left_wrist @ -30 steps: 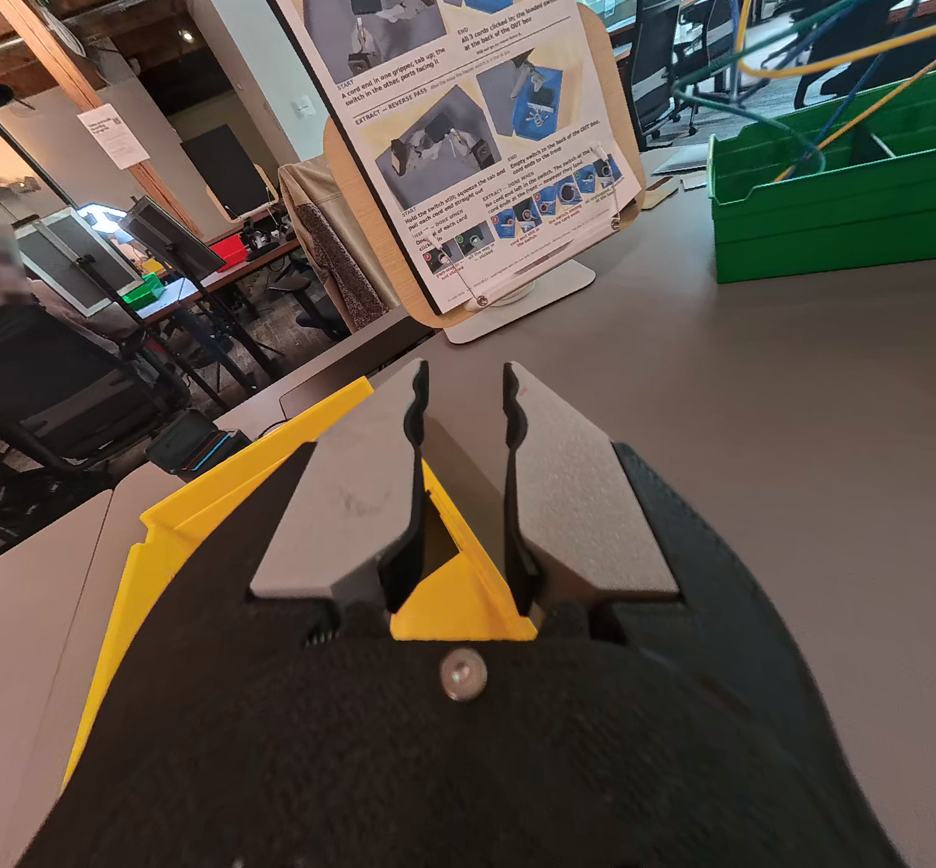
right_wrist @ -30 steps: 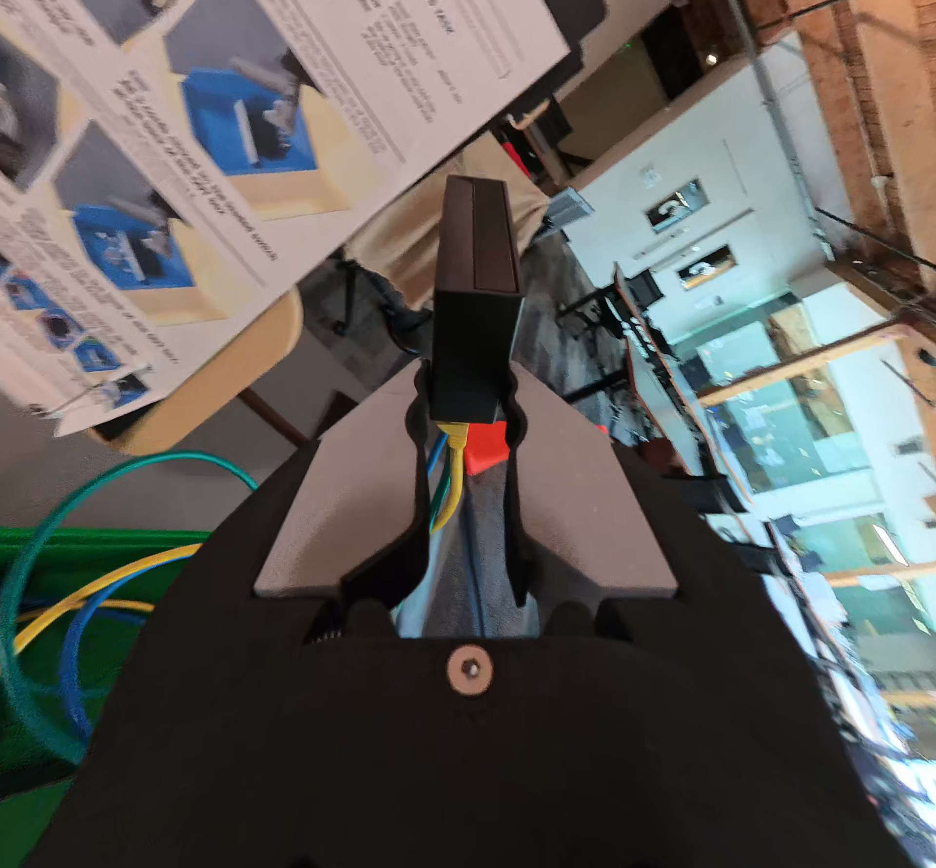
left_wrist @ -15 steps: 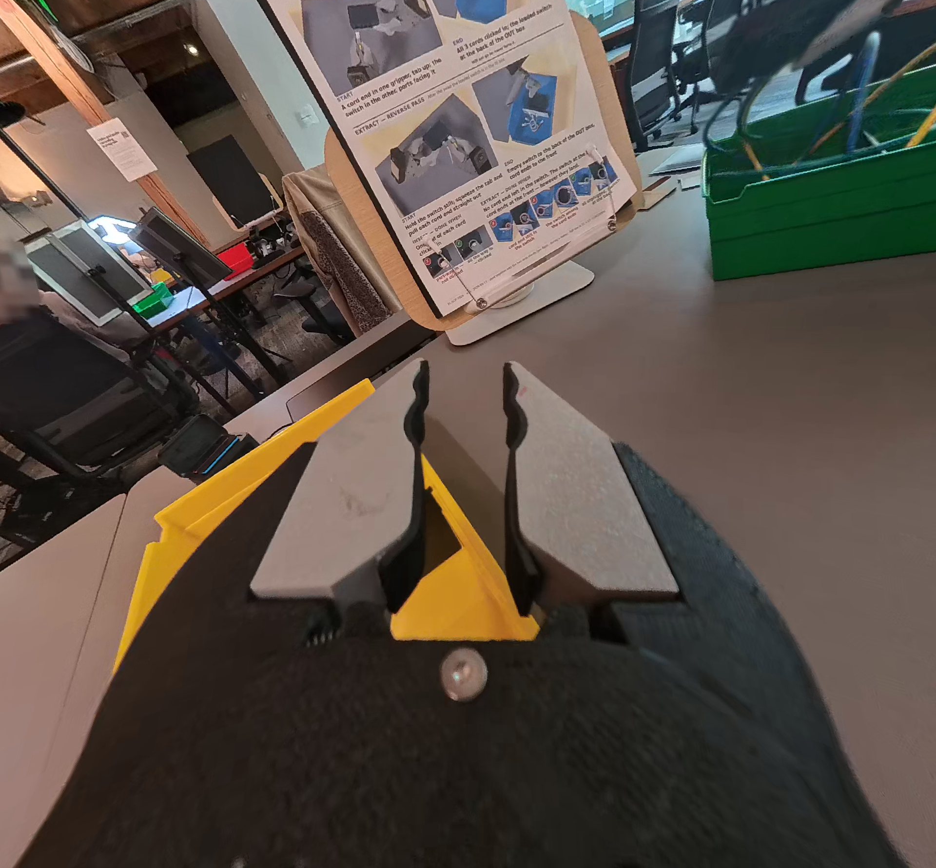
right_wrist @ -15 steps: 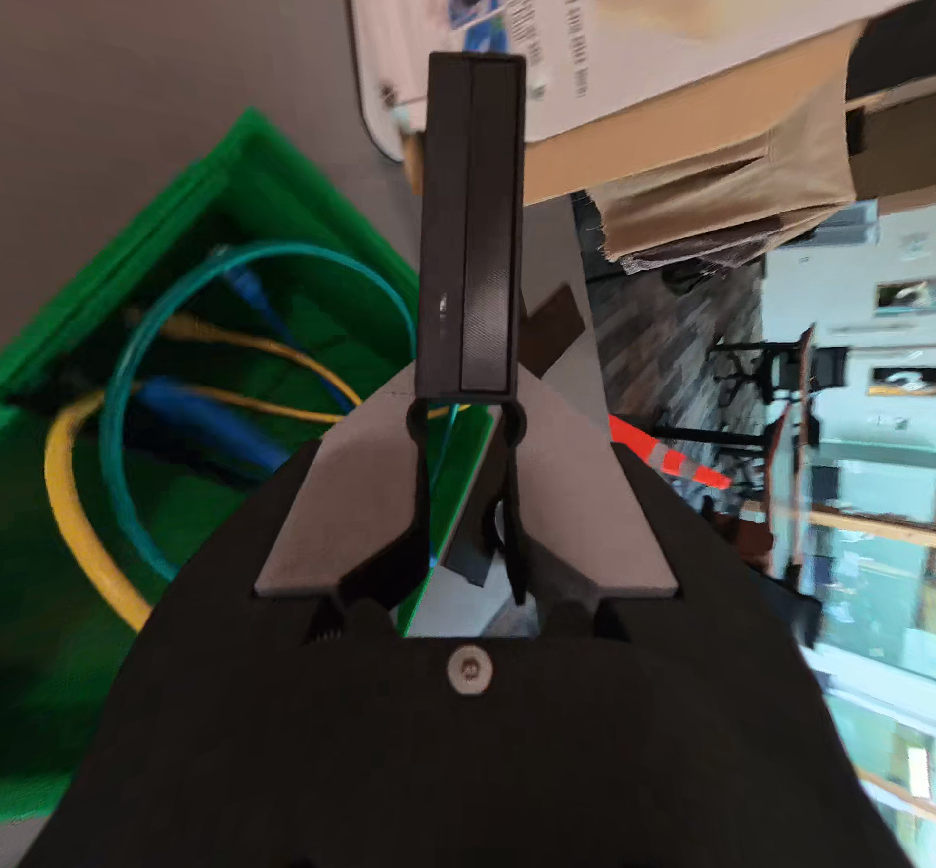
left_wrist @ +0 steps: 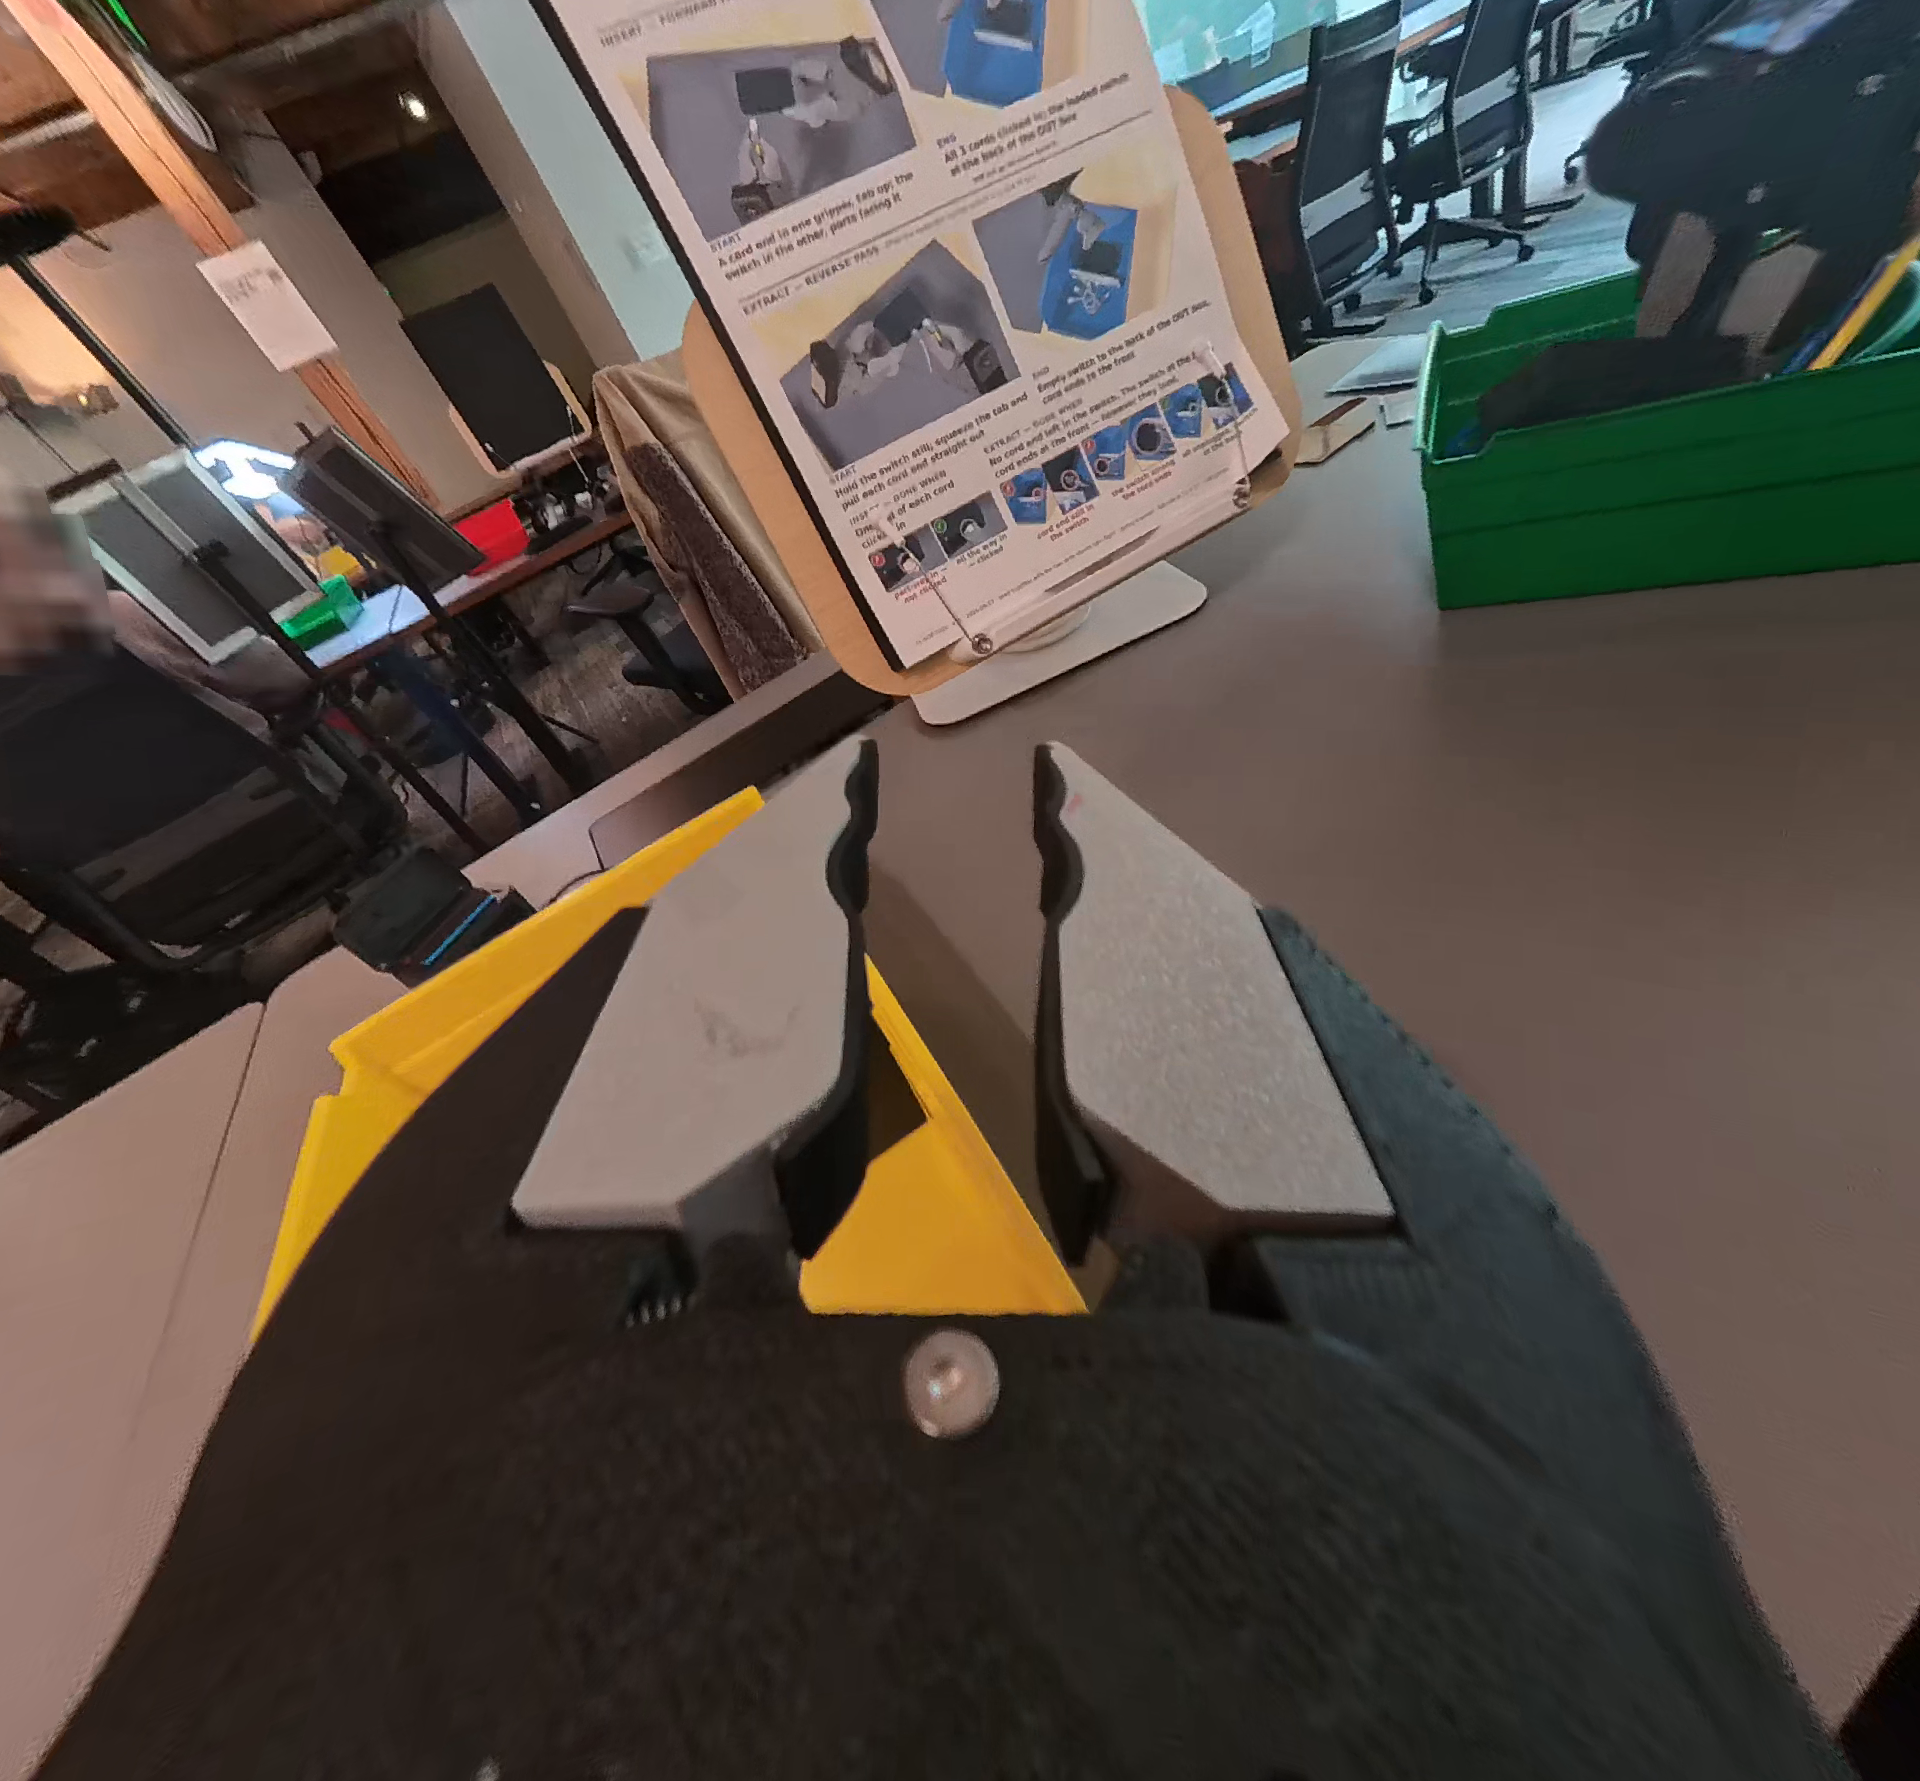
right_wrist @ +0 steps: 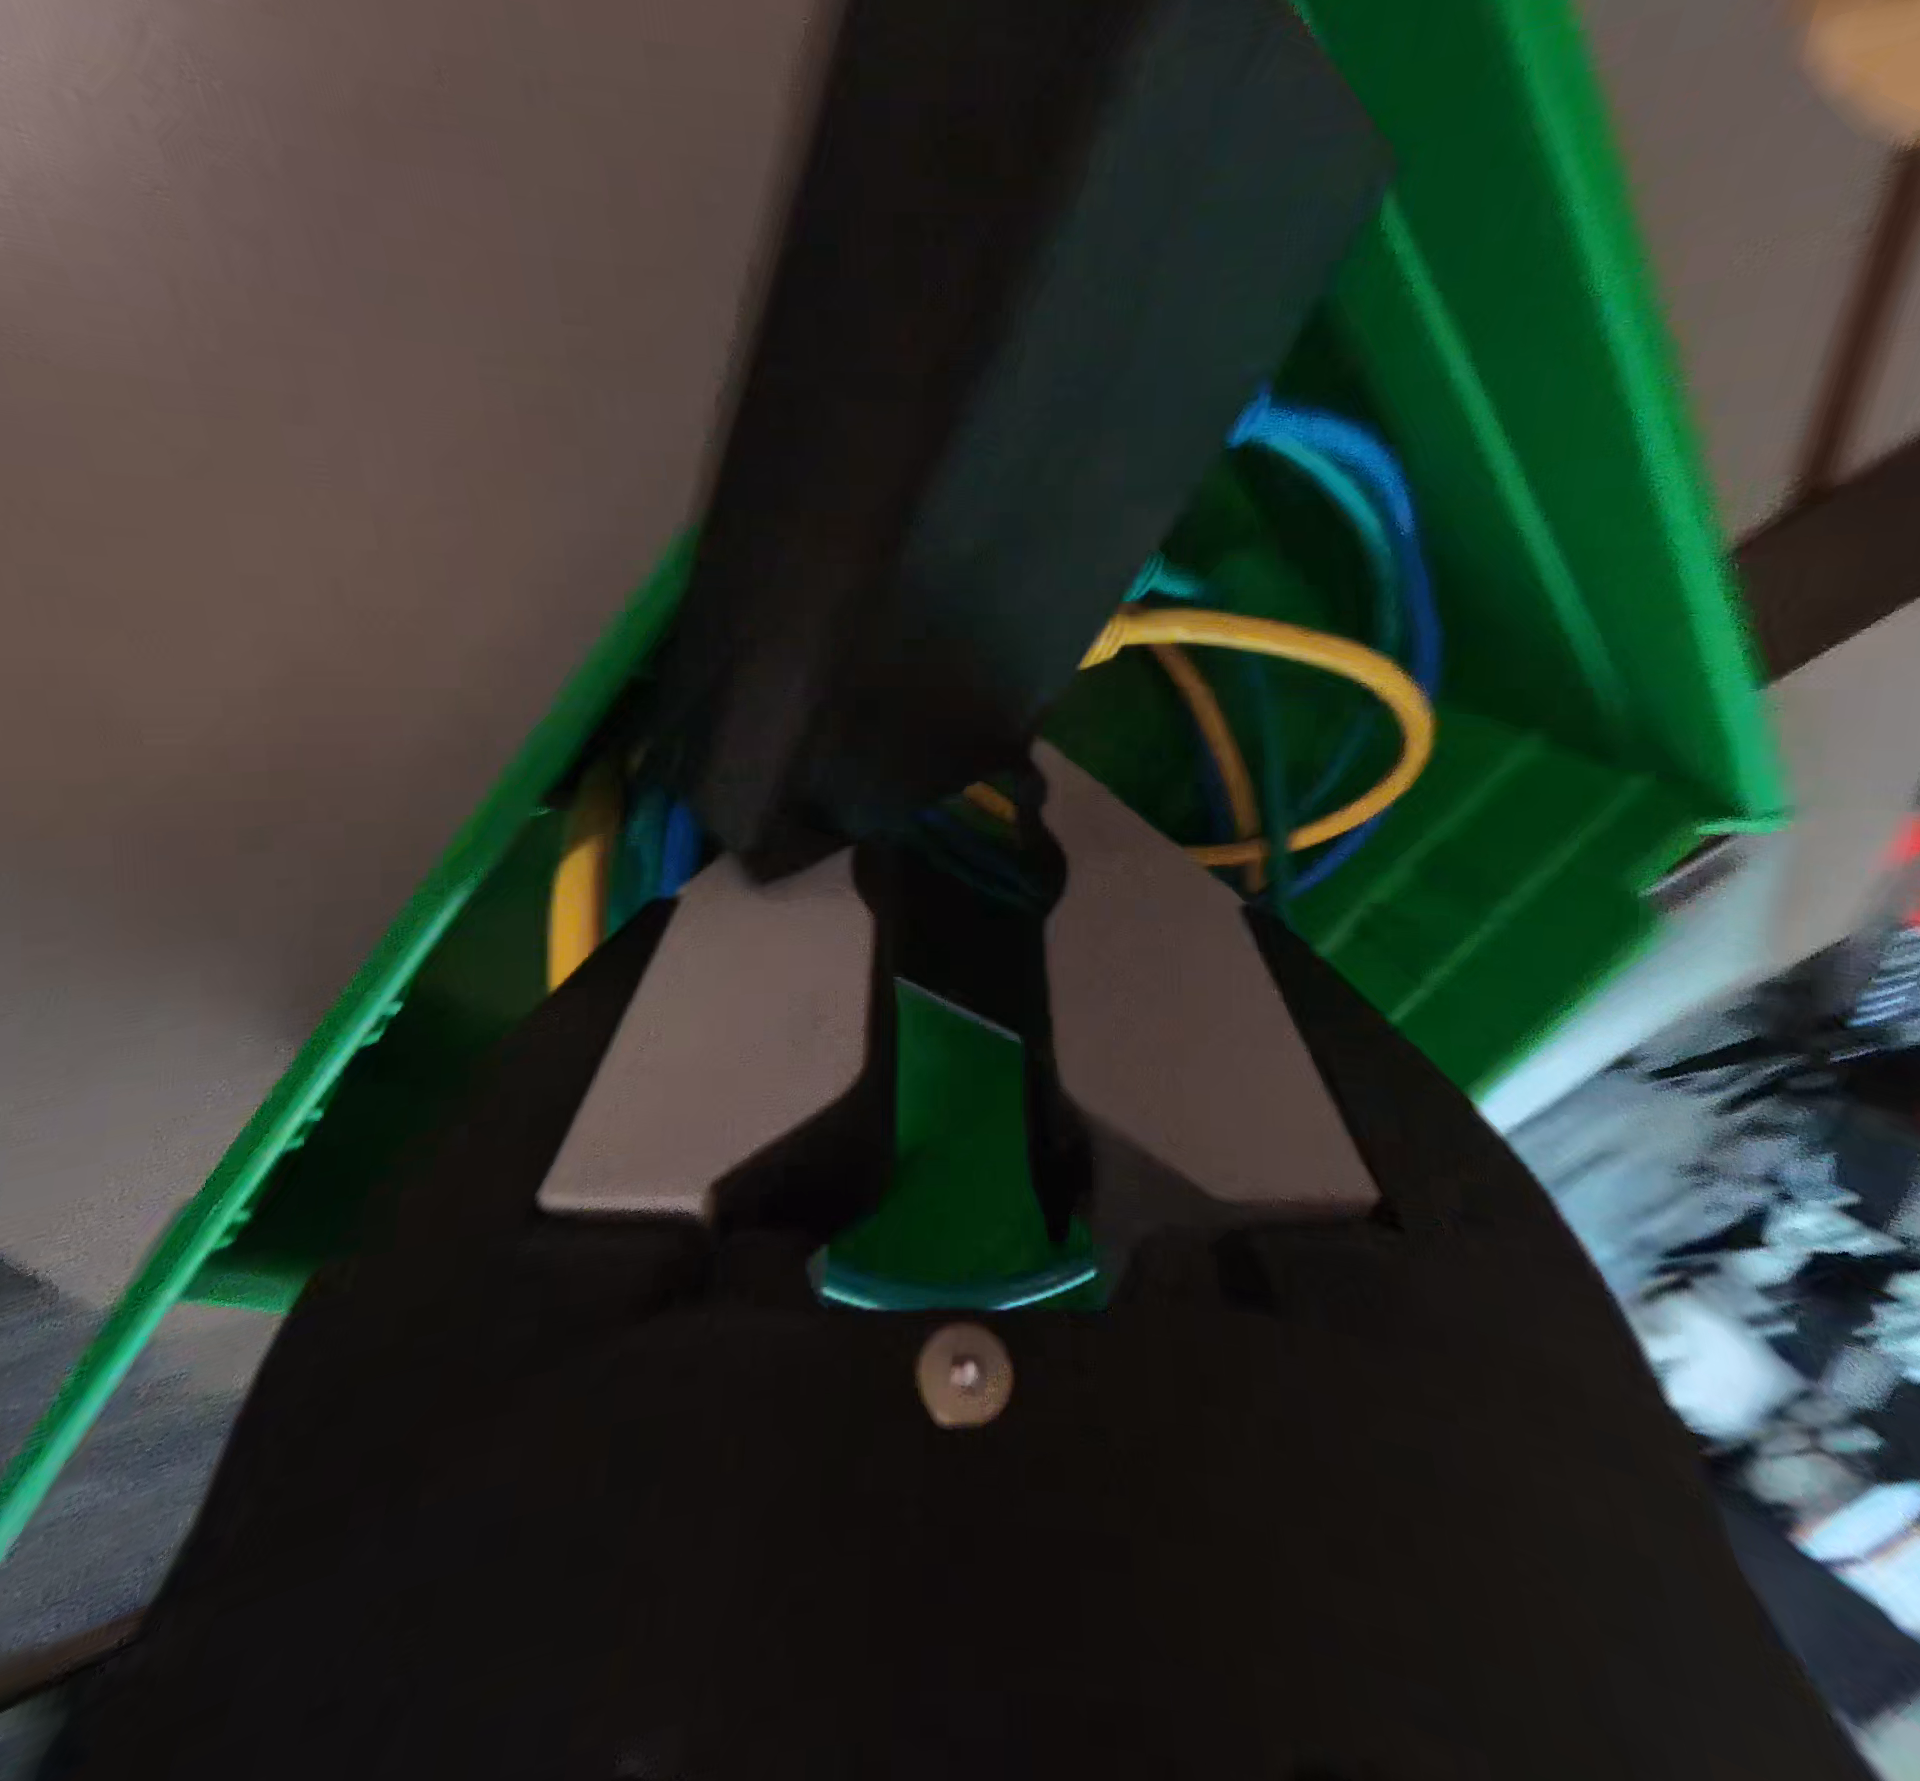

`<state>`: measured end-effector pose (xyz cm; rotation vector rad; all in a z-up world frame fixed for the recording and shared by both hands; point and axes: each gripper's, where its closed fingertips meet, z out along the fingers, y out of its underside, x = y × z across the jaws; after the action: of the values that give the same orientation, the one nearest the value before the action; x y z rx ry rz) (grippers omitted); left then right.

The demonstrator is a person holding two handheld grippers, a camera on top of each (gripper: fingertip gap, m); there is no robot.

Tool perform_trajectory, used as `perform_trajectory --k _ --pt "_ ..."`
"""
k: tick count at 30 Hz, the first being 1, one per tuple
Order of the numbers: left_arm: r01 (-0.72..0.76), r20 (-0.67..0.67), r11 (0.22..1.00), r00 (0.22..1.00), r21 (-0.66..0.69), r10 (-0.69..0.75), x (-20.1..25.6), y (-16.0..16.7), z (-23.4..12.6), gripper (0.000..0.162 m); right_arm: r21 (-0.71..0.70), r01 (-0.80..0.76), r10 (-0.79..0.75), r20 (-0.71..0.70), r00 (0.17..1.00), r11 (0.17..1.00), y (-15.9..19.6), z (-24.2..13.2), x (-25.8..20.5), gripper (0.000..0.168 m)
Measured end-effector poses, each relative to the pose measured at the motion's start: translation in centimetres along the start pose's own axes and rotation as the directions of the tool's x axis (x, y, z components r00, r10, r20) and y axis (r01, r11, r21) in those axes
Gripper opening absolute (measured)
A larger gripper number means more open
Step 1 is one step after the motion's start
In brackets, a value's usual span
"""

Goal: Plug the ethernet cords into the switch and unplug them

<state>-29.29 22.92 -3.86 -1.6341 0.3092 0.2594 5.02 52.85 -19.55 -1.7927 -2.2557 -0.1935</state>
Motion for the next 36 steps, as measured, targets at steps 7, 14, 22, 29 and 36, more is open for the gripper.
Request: perform_trajectory --k 7,14,22,29,36 --pt "-0.019 -0.002 0.999 1.000 -0.031 0.019 0.0 0.7 -0.6 0.032 -0.045 -0.107 0.095 -0.213 0.972 0.993 1.1 -2.7 4.1 0.014" --pt "-0.008 -0.002 0.999 1.000 -0.040 0.008 -0.2 0.8 -0.8 0.035 0.160 -0.335 0.367 -0.526 0.767 0.928 4.1 -12.0 7.0 0.048" --pt "0.000 -0.040 0.999 0.999 -0.038 -0.001 1.4 0.0 -1.0 0.040 0.643 -0.678 0.907 -0.064 0.416 0.356 8.2 -13.7 4.7 0.047" --pt "0.039 -0.104 0.999 0.994 -0.011 -0.040 4.1 -1.8 -2.1 0.041 0.875 -0.475 0.794 0.354 0.494 -0.095 7.6 -18.5 -1.0 0.056" --pt "0.058 -0.290 0.992 0.953 -0.115 -0.089 12.1 1.8 -0.4 0.060 0.892 -0.442 0.739 0.360 0.569 -0.094 4.7 -17.3 -8.3 0.075"
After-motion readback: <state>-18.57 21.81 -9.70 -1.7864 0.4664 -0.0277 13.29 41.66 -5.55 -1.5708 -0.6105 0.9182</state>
